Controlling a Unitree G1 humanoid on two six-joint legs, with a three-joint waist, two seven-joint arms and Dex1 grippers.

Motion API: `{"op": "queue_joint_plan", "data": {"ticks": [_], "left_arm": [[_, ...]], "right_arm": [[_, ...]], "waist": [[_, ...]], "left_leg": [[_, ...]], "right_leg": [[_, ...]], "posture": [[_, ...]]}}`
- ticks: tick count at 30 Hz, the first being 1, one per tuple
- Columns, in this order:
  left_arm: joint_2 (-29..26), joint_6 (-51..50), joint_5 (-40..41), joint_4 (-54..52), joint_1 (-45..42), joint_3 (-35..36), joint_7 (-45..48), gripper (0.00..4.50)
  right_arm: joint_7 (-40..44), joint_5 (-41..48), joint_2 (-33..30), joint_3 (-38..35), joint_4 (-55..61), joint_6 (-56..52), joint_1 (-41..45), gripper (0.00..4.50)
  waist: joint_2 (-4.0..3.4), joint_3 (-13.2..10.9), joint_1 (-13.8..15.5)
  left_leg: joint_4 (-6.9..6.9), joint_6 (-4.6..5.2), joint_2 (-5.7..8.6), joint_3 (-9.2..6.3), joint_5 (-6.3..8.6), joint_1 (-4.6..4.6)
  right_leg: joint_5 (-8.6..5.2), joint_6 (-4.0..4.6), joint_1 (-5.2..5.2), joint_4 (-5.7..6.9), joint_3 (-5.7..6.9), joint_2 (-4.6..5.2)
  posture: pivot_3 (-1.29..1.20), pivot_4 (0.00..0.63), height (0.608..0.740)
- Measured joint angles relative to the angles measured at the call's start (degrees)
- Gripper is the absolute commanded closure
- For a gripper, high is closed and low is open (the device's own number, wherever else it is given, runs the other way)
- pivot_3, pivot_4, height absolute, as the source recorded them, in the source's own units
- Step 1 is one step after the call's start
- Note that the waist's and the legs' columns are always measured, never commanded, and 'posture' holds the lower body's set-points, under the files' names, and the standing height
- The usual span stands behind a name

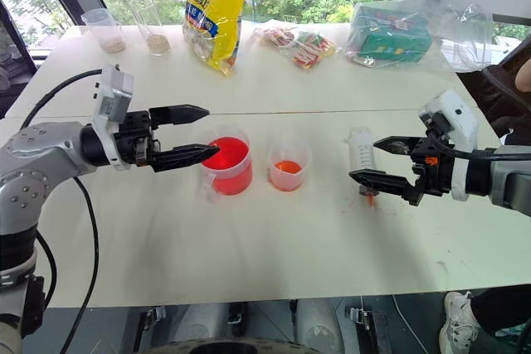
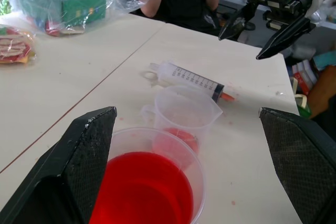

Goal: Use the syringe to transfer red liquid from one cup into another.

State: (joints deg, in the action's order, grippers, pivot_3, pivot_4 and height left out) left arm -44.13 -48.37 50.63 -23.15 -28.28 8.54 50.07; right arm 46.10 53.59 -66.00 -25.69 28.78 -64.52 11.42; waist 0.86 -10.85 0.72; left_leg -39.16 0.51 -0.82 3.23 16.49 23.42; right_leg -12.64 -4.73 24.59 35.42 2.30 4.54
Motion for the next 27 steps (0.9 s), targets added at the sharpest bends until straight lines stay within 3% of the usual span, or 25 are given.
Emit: {"op": "queue_joint_plan", "data": {"ticks": [20, 27], "left_arm": [[1.2, 0.5, -0.1, 0.6, -0.8, -0.1, 0.6, 0.00], [3.7, 3.0, -2.3, 1.9, -1.3, -2.6, 0.8, 0.00]], "right_arm": [[-3.4, -2.4, 1.2, 0.1, 0.0, 1.6, -0.4, 0.04], [-5.9, -4.5, 1.1, 6.0, -6.1, -0.7, 5.9, 0.04]], "waist": [[0.00, 0.0, 0.0], [0.00, 0.0, 0.0]], "left_leg": [[0.00, 0.00, 0.00, 0.00, 0.00, 0.00], [-0.02, 0.00, 0.01, 0.02, 0.00, -0.02]], "right_leg": [[0.00, 0.00, 0.00, 0.01, 0.00, 0.00], [0.01, 0.01, -0.01, 0.03, 0.00, 0.00]], "posture": [[0.00, 0.150, 0.740], [0.00, 0.150, 0.740]]}}
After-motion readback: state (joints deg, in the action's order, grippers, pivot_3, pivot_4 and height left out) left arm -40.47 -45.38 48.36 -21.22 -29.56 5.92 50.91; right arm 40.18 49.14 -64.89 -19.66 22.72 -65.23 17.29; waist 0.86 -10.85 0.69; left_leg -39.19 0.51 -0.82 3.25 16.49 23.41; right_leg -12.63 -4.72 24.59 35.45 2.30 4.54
